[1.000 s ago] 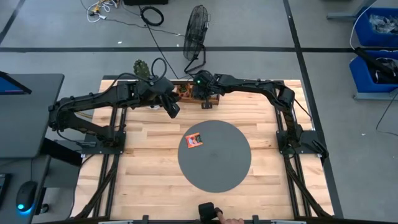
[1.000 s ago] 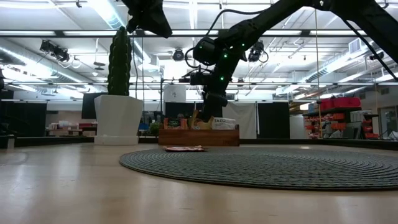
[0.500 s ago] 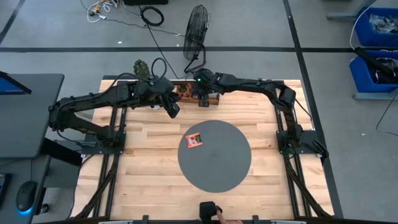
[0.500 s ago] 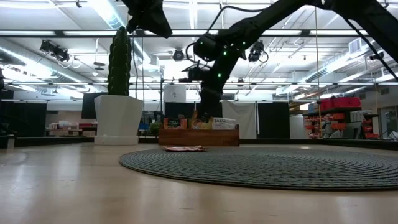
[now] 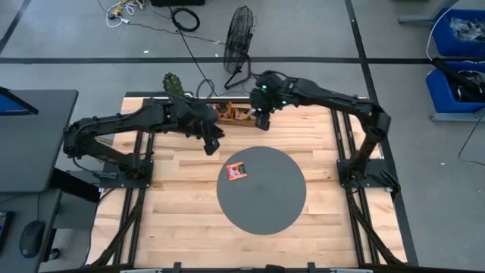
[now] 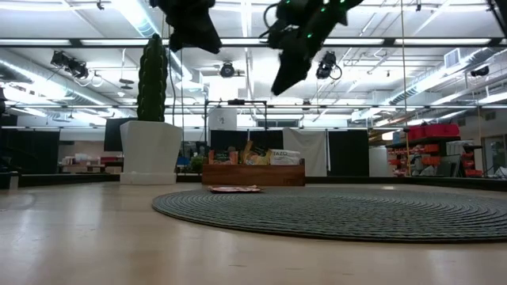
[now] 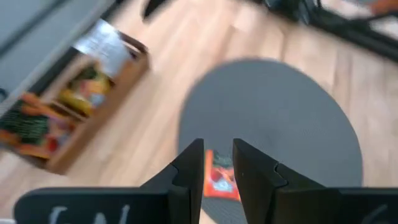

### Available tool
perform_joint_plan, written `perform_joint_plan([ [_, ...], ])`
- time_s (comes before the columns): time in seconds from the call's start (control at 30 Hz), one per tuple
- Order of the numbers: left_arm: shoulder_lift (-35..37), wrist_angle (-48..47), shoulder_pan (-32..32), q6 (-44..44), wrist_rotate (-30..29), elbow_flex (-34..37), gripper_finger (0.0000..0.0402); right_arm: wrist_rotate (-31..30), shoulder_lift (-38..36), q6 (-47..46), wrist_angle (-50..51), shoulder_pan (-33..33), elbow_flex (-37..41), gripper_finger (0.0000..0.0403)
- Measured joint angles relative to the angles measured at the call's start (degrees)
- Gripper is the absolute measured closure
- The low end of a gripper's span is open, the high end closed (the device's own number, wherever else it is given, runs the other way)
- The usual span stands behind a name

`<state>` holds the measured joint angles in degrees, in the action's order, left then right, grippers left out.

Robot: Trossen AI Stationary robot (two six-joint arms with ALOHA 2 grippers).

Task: Pick & Place Tea
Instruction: Put the orange tea bag into the left section of the wooden organizer

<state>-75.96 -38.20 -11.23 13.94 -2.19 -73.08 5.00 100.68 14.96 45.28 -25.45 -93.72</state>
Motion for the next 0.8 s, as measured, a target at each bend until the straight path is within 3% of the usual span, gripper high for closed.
perform_joint_plan([
  [0.13,-4.2,-0.2,1.9,-2.4,3.7,0.0,0.0314,4.2,-6.5,-3.8,-4.0,0.4,8.9,0.0266],
  [0.33,-11.9,-0.1,3.9,-2.3,6.9,0.0,0.0298,5.1,-18.7,-11.7,-15.2,3.1,26.9,0.0284],
  [0.6,-22.5,-0.3,6.9,-2.2,9.0,0.0,0.0197,4.7,-32.0,-22.6,-24.9,7.8,42.9,0.0288],
  [0.8,-29.5,-0.3,8.0,-0.8,5.6,0.0,0.0137,1.2,-38.7,-26.1,-27.4,11.8,49.8,0.0288],
])
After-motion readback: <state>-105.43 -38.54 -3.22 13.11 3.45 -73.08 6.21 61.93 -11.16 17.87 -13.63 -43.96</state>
